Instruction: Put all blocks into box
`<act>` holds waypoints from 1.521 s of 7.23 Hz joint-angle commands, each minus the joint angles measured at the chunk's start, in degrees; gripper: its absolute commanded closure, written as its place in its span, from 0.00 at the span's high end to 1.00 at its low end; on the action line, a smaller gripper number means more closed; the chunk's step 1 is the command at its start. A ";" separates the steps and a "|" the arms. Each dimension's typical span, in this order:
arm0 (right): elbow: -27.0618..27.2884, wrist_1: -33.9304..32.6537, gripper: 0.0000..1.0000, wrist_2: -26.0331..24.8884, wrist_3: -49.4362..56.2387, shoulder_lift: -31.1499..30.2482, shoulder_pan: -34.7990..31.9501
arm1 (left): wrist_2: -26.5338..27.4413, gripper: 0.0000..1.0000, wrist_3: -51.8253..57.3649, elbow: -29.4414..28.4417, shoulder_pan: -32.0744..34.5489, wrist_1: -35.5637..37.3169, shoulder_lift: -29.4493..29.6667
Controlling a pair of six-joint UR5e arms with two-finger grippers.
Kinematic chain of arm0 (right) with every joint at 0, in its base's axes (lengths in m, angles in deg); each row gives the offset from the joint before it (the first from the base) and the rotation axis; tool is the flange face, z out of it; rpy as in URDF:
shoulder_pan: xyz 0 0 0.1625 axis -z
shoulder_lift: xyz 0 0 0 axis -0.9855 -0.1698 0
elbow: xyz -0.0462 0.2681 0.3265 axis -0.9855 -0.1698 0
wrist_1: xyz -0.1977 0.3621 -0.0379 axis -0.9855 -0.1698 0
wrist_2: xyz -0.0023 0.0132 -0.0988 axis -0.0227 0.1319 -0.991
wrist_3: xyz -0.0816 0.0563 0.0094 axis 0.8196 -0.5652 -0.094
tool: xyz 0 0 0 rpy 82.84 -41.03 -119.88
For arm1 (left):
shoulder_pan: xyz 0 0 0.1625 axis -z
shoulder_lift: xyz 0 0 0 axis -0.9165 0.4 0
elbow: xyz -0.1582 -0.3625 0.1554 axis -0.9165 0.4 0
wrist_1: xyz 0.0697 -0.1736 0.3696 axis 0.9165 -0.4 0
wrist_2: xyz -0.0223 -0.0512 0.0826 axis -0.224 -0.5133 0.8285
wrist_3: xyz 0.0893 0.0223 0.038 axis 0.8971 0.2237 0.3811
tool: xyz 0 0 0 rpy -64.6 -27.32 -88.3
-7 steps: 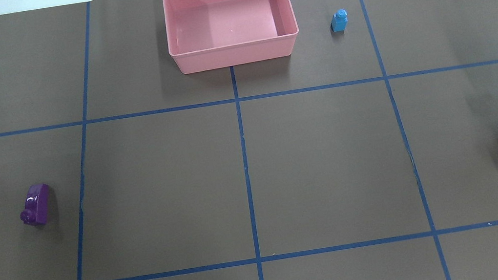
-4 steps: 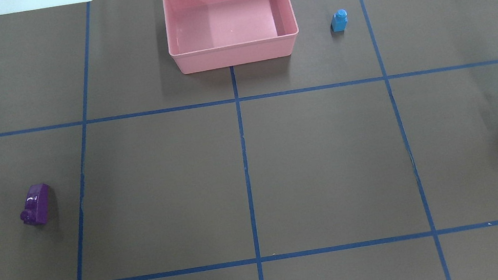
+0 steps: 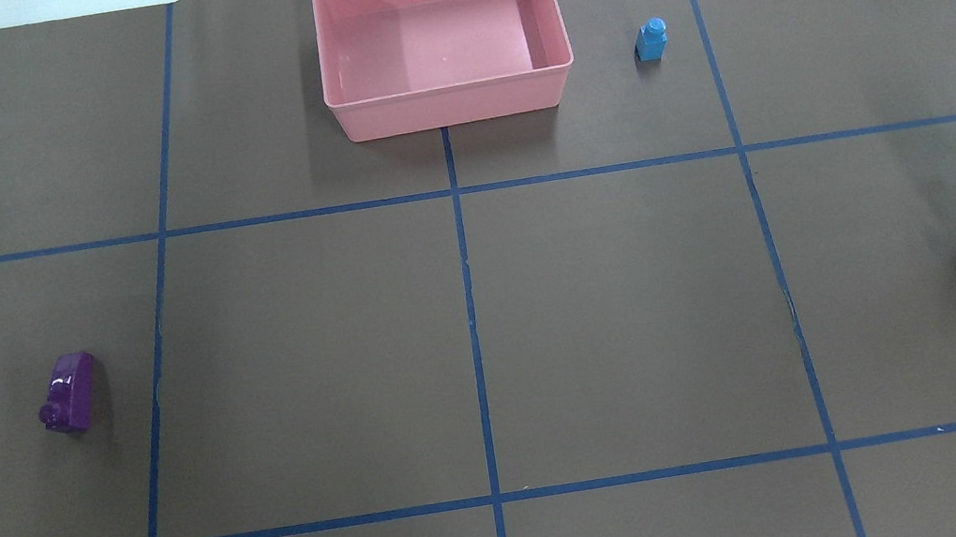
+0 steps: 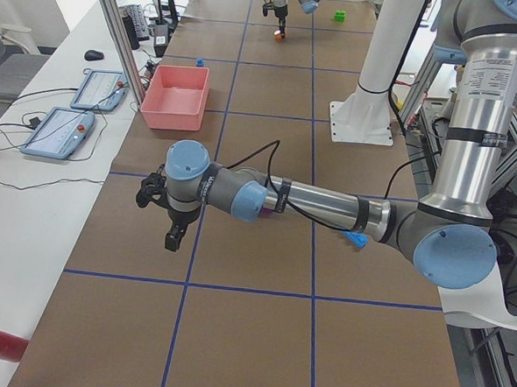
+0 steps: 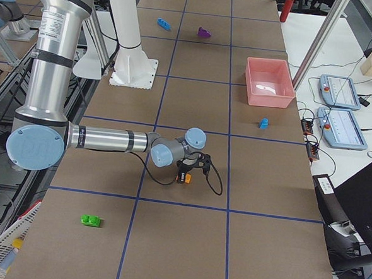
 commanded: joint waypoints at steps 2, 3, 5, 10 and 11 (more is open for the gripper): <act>7.56 -0.33 0.00 0.56 0.05 -0.39 -5.21 | -2.71 1.00 -6.34 0.74 -2.18 -0.38 -0.18; 10.29 -0.68 0.00 1.70 0.23 0.05 -8.29 | -2.20 1.00 -14.23 2.83 -4.55 -3.17 -0.88; 10.84 -3.21 0.00 9.50 0.15 6.24 -15.75 | 0.07 1.00 -25.50 11.33 -11.30 -3.90 -5.52; 7.71 -38.26 0.00 11.03 -0.64 44.19 -16.94 | 19.01 1.00 -51.97 17.10 -37.29 -17.16 -12.75; 4.81 -38.73 0.00 8.85 -0.73 48.61 -15.28 | 21.86 1.00 -53.49 14.74 -39.79 -19.69 -12.32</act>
